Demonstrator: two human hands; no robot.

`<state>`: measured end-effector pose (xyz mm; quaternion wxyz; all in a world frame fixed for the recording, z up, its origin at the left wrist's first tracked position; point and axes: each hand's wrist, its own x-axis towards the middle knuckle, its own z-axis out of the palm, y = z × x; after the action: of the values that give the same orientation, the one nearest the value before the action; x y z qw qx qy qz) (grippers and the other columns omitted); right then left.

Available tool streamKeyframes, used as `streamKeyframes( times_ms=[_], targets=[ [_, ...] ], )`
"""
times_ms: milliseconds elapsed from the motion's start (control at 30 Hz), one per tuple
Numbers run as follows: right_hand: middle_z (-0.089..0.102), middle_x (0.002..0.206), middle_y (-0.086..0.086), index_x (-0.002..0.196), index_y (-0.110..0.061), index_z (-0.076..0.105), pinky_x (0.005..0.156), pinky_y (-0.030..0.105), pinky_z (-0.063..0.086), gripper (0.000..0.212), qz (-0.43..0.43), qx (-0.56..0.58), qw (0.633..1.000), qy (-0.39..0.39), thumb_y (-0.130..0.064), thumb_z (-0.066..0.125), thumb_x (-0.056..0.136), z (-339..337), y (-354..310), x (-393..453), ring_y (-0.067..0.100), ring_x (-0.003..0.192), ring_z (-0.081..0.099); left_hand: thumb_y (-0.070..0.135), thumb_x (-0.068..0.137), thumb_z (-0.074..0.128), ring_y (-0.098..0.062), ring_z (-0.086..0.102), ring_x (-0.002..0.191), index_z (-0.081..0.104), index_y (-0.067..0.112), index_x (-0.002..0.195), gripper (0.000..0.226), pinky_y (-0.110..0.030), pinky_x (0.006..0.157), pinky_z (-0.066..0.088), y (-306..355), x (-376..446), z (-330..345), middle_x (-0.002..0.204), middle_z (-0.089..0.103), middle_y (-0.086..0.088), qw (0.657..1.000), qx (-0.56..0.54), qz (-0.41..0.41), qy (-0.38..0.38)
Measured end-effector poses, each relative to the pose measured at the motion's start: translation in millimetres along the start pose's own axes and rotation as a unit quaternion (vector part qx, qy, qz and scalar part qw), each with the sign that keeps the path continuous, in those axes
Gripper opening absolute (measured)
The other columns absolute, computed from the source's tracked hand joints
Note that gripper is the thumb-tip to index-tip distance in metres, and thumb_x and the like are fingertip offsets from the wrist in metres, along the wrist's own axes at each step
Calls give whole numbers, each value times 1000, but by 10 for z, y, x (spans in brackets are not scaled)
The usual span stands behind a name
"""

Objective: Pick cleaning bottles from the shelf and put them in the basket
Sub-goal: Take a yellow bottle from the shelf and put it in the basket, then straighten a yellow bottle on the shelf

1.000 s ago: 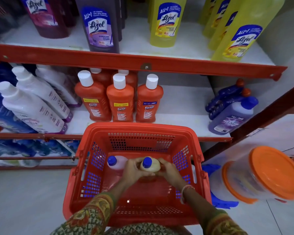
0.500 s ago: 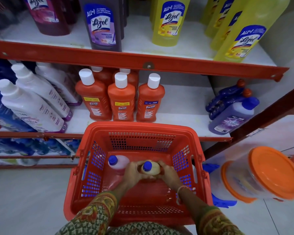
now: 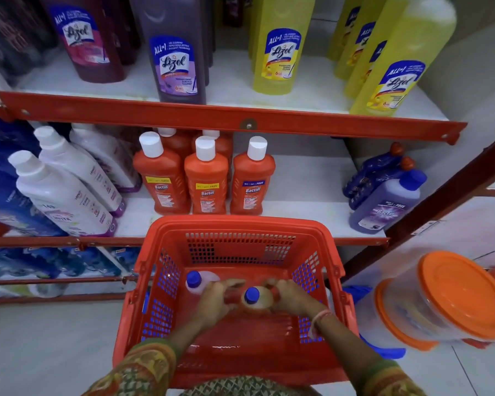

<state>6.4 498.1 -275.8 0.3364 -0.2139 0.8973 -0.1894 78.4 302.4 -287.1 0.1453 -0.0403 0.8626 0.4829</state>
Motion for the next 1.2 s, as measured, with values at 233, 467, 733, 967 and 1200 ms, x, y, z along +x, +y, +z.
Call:
streamKeyframes(
  times_ms=[233, 467, 733, 967, 1200],
  targets=[
    [64, 126, 12, 126, -11, 56, 91, 29, 49, 51, -45, 81, 996, 15, -6, 75, 79, -929, -152, -224, 15, 96, 62, -12, 79, 66, -16, 69, 98, 61, 7, 120, 45, -22, 86, 54, 550, 15, -556, 108, 72, -7, 989, -55, 87, 106],
    [72, 112, 7, 113, -11, 64, 86, 25, 56, 32, -158, 229, 915, 291, -6, 73, 82, -2090, -431, -588, 21, 96, 70, 8, 84, 69, -3, 61, 109, 64, 20, 118, 37, -13, 98, 42, 1610, 243, -1196, 117, 68, 4, 914, 84, 307, 250],
    [72, 100, -2, 105, -18, 68, 76, 2, 47, 22, -199, 278, 727, 595, -13, 73, 83, -3019, -467, -723, -8, 87, 66, 6, 85, 68, -14, 57, 116, 63, 14, 119, 35, -23, 104, 41, 2444, 660, -1739, 123, 65, -2, 827, 141, 397, 372],
    [53, 131, 9, 128, -12, 54, 97, 33, 45, 64, -88, 328, 630, 698, -21, 83, 72, -3396, -196, -506, 22, 113, 55, 16, 85, 68, -18, 56, 118, 61, 16, 121, 36, -32, 104, 41, 2487, 1005, -1835, 125, 64, -1, 839, 185, 341, 380],
    [75, 99, 6, 118, -17, 59, 50, 19, 55, 75, -120, 368, 782, 488, -42, 86, 53, -3769, 106, -409, 16, 75, 75, 39, 90, 60, -6, 48, 125, 58, 28, 124, 35, -37, 119, 17, 2215, 1121, -1809, 131, 59, 9, 876, 205, 279, 334]
  ],
)
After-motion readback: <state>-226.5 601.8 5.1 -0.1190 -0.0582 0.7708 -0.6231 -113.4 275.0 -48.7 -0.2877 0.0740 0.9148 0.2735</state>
